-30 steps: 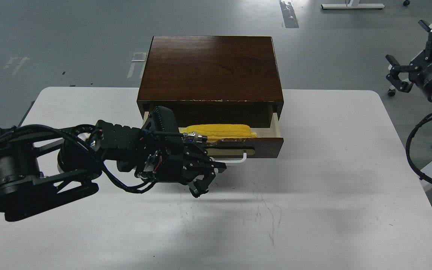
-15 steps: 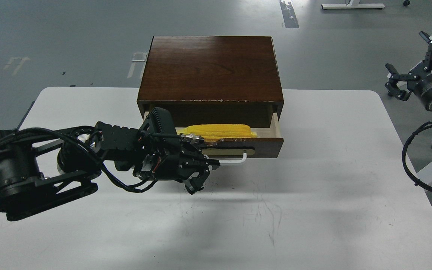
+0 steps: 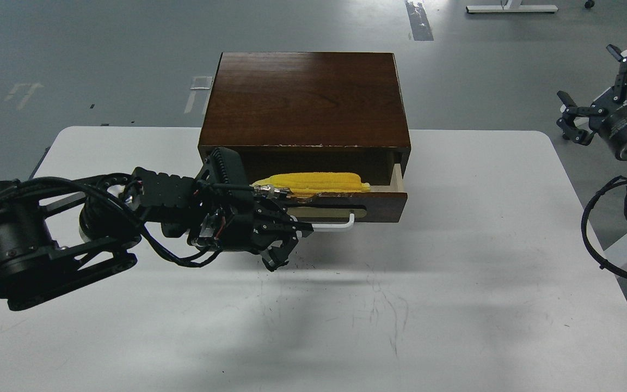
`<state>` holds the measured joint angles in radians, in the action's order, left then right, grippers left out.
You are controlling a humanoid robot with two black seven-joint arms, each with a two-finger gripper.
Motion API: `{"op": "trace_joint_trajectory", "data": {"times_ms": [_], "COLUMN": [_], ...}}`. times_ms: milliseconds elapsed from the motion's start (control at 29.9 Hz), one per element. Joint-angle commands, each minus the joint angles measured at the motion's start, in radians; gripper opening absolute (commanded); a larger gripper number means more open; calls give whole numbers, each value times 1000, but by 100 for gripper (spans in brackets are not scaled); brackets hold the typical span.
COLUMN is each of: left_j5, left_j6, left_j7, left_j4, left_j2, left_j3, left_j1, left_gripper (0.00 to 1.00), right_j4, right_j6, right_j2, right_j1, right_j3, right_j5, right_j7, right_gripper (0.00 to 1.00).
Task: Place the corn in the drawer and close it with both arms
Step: 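Push the drawer front with the left gripper toward the box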
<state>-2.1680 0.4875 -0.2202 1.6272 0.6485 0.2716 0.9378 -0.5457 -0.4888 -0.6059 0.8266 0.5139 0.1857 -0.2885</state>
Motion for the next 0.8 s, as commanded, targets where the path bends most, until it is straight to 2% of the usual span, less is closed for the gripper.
{"op": "trace_joint_trajectory", "data": {"times_ms": [0, 769], "left_j5": [-1, 5], "left_j6": [1, 1], "left_j7": [-1, -7], "left_j4": [-9, -156], "left_j2": [-1, -32], "left_j3": [0, 2], "left_j1": [1, 15], "left_gripper": [0, 0], "right_j4": [0, -2], "right_j6": [0, 0], "right_j2": [0, 0], "right_j1": [0, -4], "right_j3": [0, 5], "right_j5": [0, -2], "right_j7": [0, -11], "right_gripper": [100, 100]}}
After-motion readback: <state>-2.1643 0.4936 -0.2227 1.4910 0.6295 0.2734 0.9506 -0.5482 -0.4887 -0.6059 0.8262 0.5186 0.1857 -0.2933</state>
